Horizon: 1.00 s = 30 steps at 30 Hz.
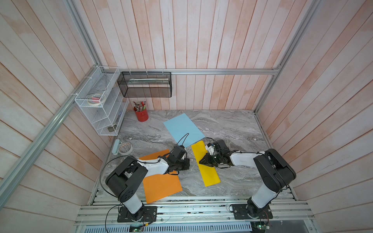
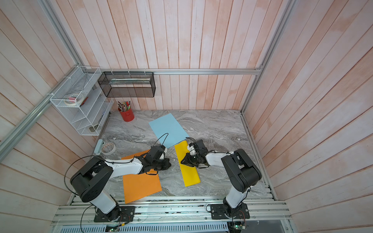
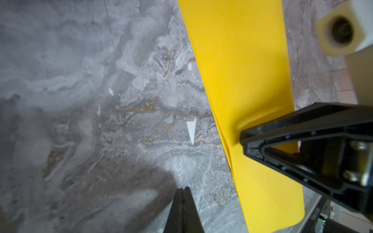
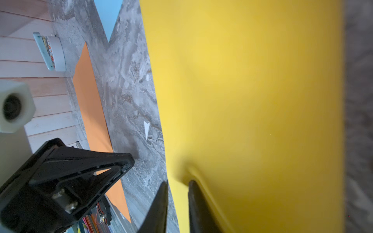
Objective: Fold the rectangular paper in half along the long edge
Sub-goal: Fold the paper at the center of the board.
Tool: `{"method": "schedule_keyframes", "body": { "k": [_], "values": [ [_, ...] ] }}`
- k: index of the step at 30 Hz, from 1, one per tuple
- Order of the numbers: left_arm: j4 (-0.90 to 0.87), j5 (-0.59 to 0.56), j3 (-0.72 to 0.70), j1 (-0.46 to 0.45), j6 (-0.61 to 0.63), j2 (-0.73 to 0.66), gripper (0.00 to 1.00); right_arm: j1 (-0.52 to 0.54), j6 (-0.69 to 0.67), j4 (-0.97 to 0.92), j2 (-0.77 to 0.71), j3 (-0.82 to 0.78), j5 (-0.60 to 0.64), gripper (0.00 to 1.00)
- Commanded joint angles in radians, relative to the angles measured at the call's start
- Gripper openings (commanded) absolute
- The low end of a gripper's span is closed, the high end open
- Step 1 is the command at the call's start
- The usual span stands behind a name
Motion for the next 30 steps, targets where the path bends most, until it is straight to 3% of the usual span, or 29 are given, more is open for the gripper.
{"method": "schedule_keyframes", "body": {
  "k": [1,6,14,30],
  "values": [
    [0.04,0.028,0.047,-0.001,-0.008,0.011,0.0,0.004,-0.008,-0.031,0.013,-0.014,0.024,0.12],
    [0.145,0.095,0.068,-0.001,-0.043,0.037,0.0,0.005,-0.011,-0.032,0.03,-0.014,0.024,0.02],
    [0.266,0.176,0.088,-0.01,-0.094,0.126,0.0,0.005,-0.011,-0.029,0.049,-0.014,0.019,0.0],
    [0.243,0.163,0.123,-0.034,-0.084,0.202,0.0,0.004,-0.012,-0.026,0.06,-0.015,0.012,0.0]
  ]
}}
